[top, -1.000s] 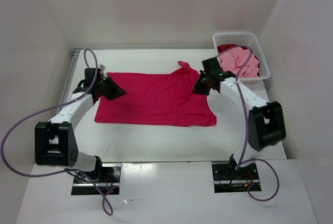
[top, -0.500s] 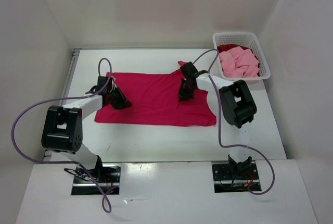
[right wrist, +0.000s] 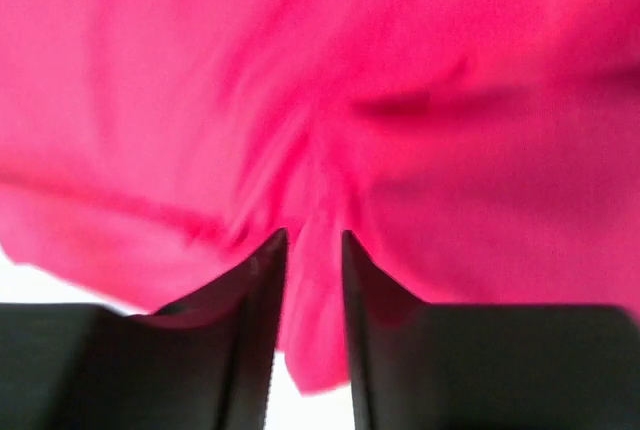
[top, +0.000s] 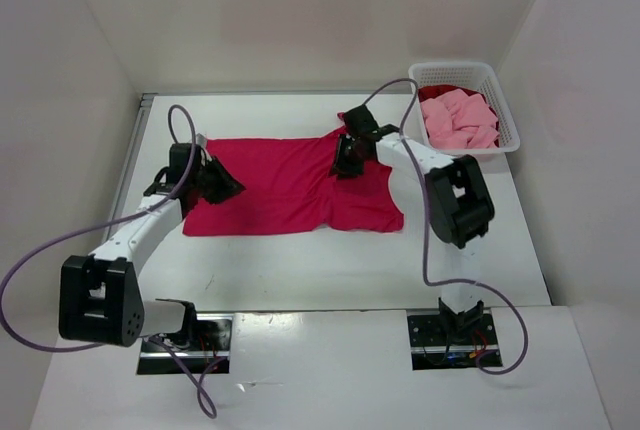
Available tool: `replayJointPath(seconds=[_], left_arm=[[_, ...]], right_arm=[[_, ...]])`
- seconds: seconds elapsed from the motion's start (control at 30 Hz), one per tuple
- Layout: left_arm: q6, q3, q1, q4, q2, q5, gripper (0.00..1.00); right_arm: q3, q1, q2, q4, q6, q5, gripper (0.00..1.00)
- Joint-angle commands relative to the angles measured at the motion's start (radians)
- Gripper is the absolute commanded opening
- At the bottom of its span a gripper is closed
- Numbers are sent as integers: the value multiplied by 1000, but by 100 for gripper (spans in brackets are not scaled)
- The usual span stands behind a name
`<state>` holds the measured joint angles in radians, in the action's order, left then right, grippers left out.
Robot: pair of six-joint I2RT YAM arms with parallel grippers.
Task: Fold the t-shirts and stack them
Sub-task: Fold the flattened tshirt in 1/3 of the way
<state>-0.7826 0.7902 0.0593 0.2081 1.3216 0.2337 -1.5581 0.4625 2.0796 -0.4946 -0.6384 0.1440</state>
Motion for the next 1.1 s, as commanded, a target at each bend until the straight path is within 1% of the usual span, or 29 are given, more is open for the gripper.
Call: replayJointPath(seconds=[0.0,0.03,0.07,0.1,0.17,0.2,0.27,0.33,0.4,0.43,0.47,0.5,0.6,0.63,0.7,0.77,0.8,0.83,0.9,0.93,0.97,1.03,1.07], left_arm=[[39,41,57,16,-25,-34,27],[39,41,71,16,2,-48,27],[39,31,83,5,14,-48,27],[39,30,99,-7,30,-48,27],[39,40,112,-16,91,-48,27],[39,40,112,-25,108,-48,27],[39,40,112,-36,146,-48,27],[26,38,97,-55,206,-2,27],[0,8,44,-78,249,47,27],[-19,-17,18,-119,261,79,27],[-62,-67,-8,-140,274,151,27],[-72,-81,-38,-153,296,173,27],[-72,-92,-38,-118,297,173,27],[-61,-109,-38,-104,297,173,27],[-61,-164,-48,-67,248,148,25],[-79,-227,-70,-55,164,133,25],[-98,-259,-96,-55,131,133,25],[-107,-310,-96,-55,63,159,25],[-130,-348,-105,3,-8,138,25],[-142,-367,-105,16,-74,138,25],[-180,-408,-105,16,-106,159,25],[-198,-433,-105,30,-166,182,27],[-198,-433,-95,30,-167,200,28]], right_arm=[[119,21,-234,39,-20,28,36],[154,21,-259,39,-20,28,36],[189,33,-300,48,-30,28,32],[257,33,-314,48,-41,28,19],[352,42,-334,71,-52,17,5],[375,42,-343,71,-63,-4,2],[427,42,-343,71,-63,-33,2],[455,42,-334,71,-63,-88,1],[495,42,-325,71,-84,-125,1],[509,33,-325,71,-84,-141,1],[520,33,-316,71,-84,-161,1],[533,33,-306,71,-84,-175,1],[533,33,-296,28,-84,-214,0],[562,33,-306,15,-96,-215,0],[602,33,-350,5,-119,-215,0],[685,24,-395,5,-153,-179,0],[749,24,-442,19,-167,-160,0],[780,24,-466,19,-193,-147,0],[873,24,-536,19,-217,-106,0],[898,24,-561,30,-230,-89,0],[918,34,-581,30,-266,-61,0],[963,44,-639,31,-291,-50,0],[963,44,-660,31,-300,-50,0]])
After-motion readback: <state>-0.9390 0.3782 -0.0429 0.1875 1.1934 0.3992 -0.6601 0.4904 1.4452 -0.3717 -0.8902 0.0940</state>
